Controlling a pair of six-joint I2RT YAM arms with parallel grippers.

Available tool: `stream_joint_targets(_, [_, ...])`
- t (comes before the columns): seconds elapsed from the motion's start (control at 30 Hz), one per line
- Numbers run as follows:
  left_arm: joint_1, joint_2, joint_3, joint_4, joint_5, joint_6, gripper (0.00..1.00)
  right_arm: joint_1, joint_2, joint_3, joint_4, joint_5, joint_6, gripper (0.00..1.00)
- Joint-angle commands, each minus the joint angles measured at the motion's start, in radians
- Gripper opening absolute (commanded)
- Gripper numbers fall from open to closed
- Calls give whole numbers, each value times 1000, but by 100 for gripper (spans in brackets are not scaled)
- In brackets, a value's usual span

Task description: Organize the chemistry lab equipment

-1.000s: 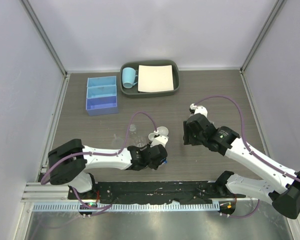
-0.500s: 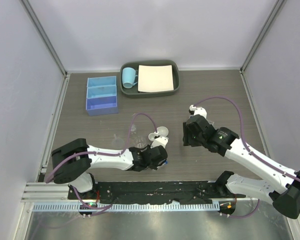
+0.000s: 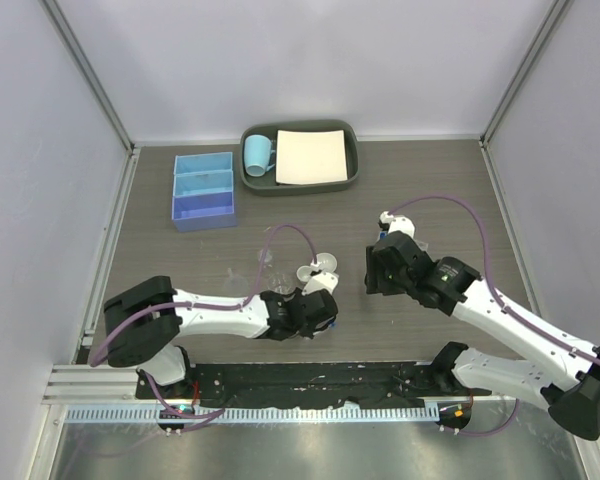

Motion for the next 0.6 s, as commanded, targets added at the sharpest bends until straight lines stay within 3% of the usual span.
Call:
stream_joint_targets(0.0, [-5,-79,92,-121,-45,62,0,8,-60,27,3,-32,13,56])
stream_joint_targets(0.2, [-3,-179,164,-172,49,129,0,8,-139,40,-27,-175,7,56])
stream_joint_targets(0.3, [-2,-236,140,-124,200,148,0,8,-201,34,-43,-262,25,56])
stream_joint_targets(0.4, [24,-298,74,-15,447,151,0,8,-269,6,-31,-407,51,56])
stream_joint_targets(0.57, [79,-384,-50,233,755,110,0,8,-350,-60,22,-641,108,56])
